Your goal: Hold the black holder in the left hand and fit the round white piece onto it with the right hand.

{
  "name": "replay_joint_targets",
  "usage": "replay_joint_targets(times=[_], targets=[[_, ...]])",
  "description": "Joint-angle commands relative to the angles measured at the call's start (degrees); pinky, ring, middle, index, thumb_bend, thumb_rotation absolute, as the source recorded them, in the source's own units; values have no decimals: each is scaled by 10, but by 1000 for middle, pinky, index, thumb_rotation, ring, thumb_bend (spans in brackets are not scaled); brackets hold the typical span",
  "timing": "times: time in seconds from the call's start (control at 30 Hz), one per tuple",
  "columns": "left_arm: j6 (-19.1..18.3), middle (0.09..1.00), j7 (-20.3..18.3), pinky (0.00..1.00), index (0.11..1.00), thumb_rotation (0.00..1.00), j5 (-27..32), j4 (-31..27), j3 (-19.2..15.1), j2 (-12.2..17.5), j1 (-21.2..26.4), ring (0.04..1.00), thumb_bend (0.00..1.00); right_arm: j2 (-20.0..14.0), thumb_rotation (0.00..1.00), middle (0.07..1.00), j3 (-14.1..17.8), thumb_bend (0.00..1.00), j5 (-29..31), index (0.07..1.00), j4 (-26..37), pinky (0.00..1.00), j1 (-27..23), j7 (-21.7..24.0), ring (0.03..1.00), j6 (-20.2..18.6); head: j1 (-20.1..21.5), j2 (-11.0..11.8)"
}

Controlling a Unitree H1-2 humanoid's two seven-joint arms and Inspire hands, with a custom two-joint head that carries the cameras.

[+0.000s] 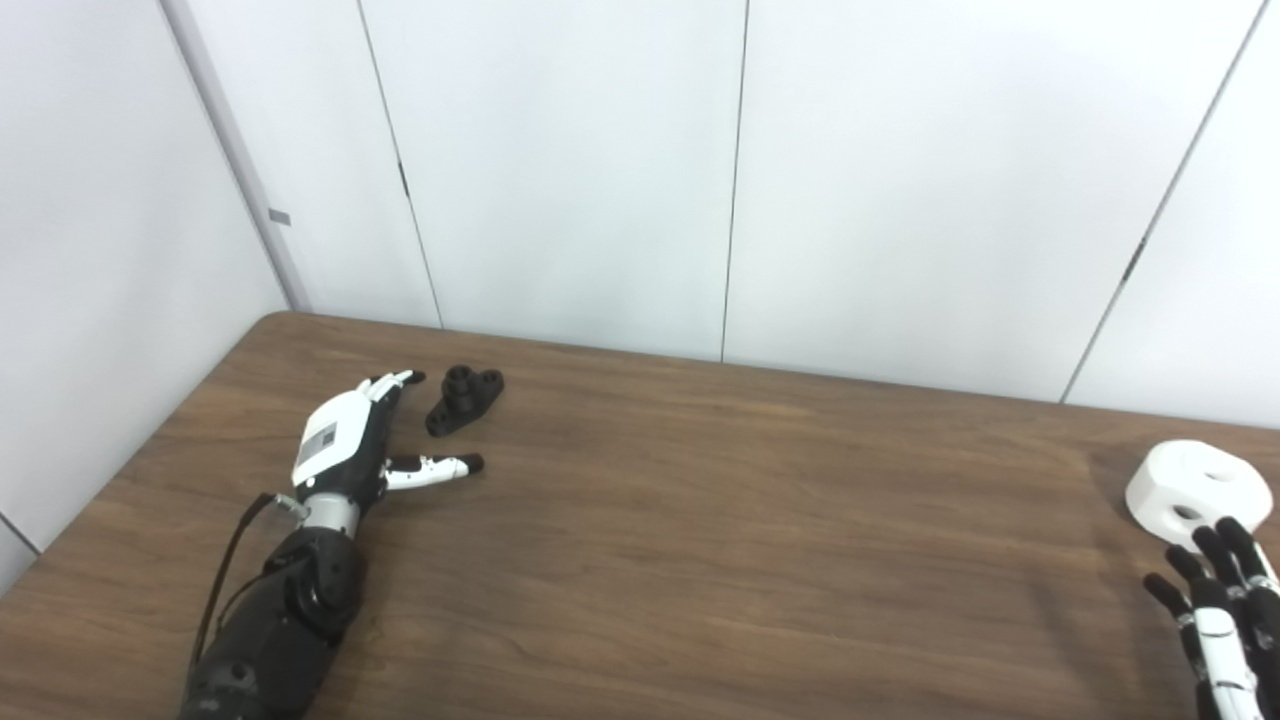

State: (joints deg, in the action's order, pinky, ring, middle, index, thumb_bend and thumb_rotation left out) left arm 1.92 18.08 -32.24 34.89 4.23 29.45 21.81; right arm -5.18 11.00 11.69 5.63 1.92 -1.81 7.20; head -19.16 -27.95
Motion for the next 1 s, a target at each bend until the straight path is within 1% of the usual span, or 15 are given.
replay_joint_targets(times=[0.0, 0.07, 0.13, 0.27, 0.4, 0.5, 0.57, 0.6, 0.63, 0.73, 0.87, 0.9, 0.93, 0.97], targets=[[-15, 917, 6, 999, 848, 383, -32, 0, 14, 25, 32, 986, 1000, -1, 582, 904, -1, 280, -2, 891, 20, 797, -5, 5, 878, 13, -1, 0], [-19, 915, 7, 1000, 840, 388, -41, 5, 26, 29, 37, 988, 1000, 1, 548, 899, 1, 288, 4, 884, 22, 800, -5, 5, 873, 12, -1, 0], [-21, 909, 12, 1000, 827, 371, -48, 8, 34, 32, 41, 984, 1000, 1, 526, 890, 1, 287, 4, 876, 23, 794, -4, 5, 862, 15, -1, 0], [-20, 900, 11, 1000, 802, 362, -49, 10, 38, 34, 47, 975, 1000, 1, 527, 894, -1, 285, -2, 878, 28, 791, -1, 4, 865, 13, 3, -1], [-4, 861, 22, 1000, 744, 383, -48, 26, 42, 33, 58, 942, 1000, 2, 536, 893, -3, 288, 1, 876, 31, 779, 1, 5, 863, 11, 8, -1], [8, 837, 33, 1000, 708, 369, -42, 37, 40, 29, 64, 930, 998, 3, 530, 895, -4, 300, -2, 874, 36, 778, 3, 3, 863, 10, 10, -3], [12, 817, 45, 1000, 684, 340, -43, 46, 41, 26, 70, 919, 981, 5, 522, 890, -4, 306, -3, 867, 43, 776, 5, 0, 861, 6, 14, -6], [13, 802, 50, 1000, 658, 304, -45, 50, 43, 24, 73, 905, 949, 5, 521, 884, -4, 316, -3, 861, 46, 772, 5, 0, 852, 5, 14, -6], [15, 797, 55, 1000, 649, 291, -48, 53, 45, 23, 76, 900, 938, 5, 521, 882, -4, 319, -4, 859, 48, 771, 6, 0, 849, 6, 14, -6], [28, 768, 69, 987, 581, 238, -51, 58, 53, 21, 80, 878, 894, 3, 526, 884, -4, 312, -5, 865, 51, 768, 8, 1, 844, 9, 15, -8], [30, 749, 73, 976, 550, 165, -53, 53, 62, 20, 83, 869, 846, 1, 522, 883, -1, 314, 5, 860, 52, 775, 8, 5, 843, 14, 15, -7], [31, 745, 77, 973, 520, 118, -56, 53, 64, 19, 84, 866, 689, 1, 515, 885, -1, 318, 5, 860, 53, 776, 9, 5, 844, 15, 15, -7], [31, 739, 82, 969, 505, 93, -58, 53, 66, 19, 85, 862, 609, 0, 512, 885, -1, 319, 3, 860, 53, 775, 9, 5, 846, 16, 16, -7], [32, 731, 86, 960, 495, 77, -60, 54, 67, 18, 87, 854, 559, 0, 512, 886, -1, 320, 2, 859, 54, 773, 10, 5, 848, 16, 16, -7]])
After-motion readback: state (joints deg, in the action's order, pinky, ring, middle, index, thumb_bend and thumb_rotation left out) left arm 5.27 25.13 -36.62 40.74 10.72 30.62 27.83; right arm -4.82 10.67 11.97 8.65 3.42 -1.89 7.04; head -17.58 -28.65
